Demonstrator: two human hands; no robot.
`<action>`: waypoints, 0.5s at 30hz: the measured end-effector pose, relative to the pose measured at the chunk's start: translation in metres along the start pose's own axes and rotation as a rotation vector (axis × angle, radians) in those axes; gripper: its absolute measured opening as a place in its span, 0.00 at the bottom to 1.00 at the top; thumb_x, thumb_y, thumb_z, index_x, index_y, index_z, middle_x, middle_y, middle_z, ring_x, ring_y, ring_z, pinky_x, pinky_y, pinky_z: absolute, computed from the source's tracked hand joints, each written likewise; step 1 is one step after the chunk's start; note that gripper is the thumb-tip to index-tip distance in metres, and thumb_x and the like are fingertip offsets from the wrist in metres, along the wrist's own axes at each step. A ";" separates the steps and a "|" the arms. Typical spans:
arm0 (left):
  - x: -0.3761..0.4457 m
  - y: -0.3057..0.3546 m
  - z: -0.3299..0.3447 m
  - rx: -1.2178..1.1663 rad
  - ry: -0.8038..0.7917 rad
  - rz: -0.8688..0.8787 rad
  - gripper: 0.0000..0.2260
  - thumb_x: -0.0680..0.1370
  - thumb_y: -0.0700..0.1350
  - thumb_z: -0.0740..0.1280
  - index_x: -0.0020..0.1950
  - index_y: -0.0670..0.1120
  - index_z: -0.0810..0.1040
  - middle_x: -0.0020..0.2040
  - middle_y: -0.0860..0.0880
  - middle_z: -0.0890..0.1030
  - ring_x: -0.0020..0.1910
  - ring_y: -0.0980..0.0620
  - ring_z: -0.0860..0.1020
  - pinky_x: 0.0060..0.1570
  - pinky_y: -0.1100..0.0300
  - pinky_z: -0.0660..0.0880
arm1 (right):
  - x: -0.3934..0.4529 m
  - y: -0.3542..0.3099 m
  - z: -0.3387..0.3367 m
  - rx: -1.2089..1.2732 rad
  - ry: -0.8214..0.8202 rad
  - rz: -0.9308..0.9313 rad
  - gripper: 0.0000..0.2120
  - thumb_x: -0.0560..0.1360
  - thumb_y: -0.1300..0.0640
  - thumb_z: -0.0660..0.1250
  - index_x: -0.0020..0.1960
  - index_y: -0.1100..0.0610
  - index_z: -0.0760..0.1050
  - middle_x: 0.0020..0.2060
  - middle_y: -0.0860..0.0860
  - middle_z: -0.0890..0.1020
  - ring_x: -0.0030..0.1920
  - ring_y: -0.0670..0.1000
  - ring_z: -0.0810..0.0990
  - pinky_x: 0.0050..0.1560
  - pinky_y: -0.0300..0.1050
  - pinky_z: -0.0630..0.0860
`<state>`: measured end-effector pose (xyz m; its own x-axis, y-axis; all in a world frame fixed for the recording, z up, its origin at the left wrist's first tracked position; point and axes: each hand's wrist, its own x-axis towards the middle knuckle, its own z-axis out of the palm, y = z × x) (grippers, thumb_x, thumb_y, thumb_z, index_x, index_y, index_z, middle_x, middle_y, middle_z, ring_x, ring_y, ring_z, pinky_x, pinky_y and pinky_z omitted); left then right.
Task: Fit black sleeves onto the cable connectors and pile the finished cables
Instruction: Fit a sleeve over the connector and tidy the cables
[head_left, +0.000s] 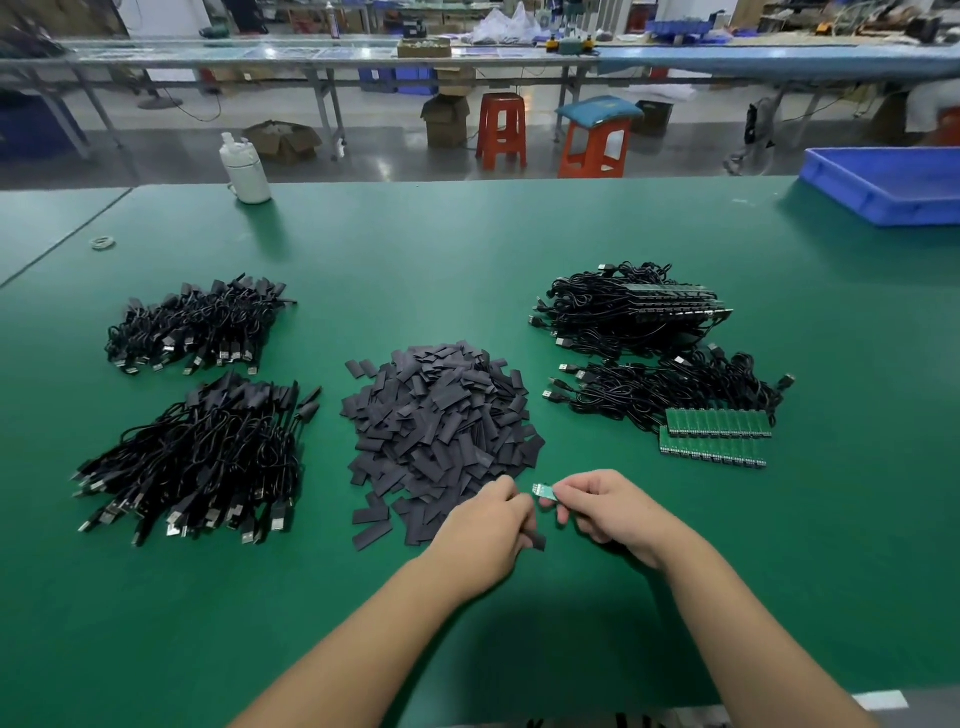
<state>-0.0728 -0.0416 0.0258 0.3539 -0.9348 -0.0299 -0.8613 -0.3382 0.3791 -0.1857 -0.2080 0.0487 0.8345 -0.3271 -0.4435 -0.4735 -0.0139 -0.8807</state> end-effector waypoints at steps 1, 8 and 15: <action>-0.002 0.000 0.000 0.004 0.005 0.015 0.03 0.79 0.49 0.65 0.51 0.52 0.73 0.52 0.53 0.70 0.52 0.51 0.72 0.48 0.52 0.74 | -0.001 0.000 0.001 -0.012 -0.041 0.002 0.14 0.83 0.55 0.62 0.48 0.64 0.81 0.30 0.50 0.77 0.25 0.45 0.61 0.26 0.38 0.56; -0.027 -0.001 0.013 -0.707 0.266 -0.287 0.07 0.79 0.42 0.67 0.50 0.54 0.77 0.35 0.50 0.79 0.26 0.55 0.75 0.33 0.62 0.74 | 0.001 0.004 0.009 -0.037 -0.100 -0.004 0.12 0.83 0.56 0.62 0.51 0.61 0.81 0.37 0.53 0.82 0.24 0.46 0.64 0.24 0.38 0.60; -0.035 0.004 0.021 -0.958 0.363 -0.449 0.08 0.82 0.42 0.61 0.49 0.51 0.78 0.38 0.50 0.84 0.24 0.49 0.79 0.23 0.60 0.71 | 0.002 -0.011 0.011 -0.204 0.035 -0.071 0.09 0.80 0.54 0.67 0.55 0.46 0.84 0.43 0.37 0.84 0.41 0.34 0.79 0.41 0.27 0.70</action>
<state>-0.0968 -0.0122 0.0095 0.7825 -0.6088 -0.1302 -0.0478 -0.2673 0.9624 -0.1760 -0.1977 0.0555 0.8594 -0.3507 -0.3720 -0.4637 -0.2281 -0.8561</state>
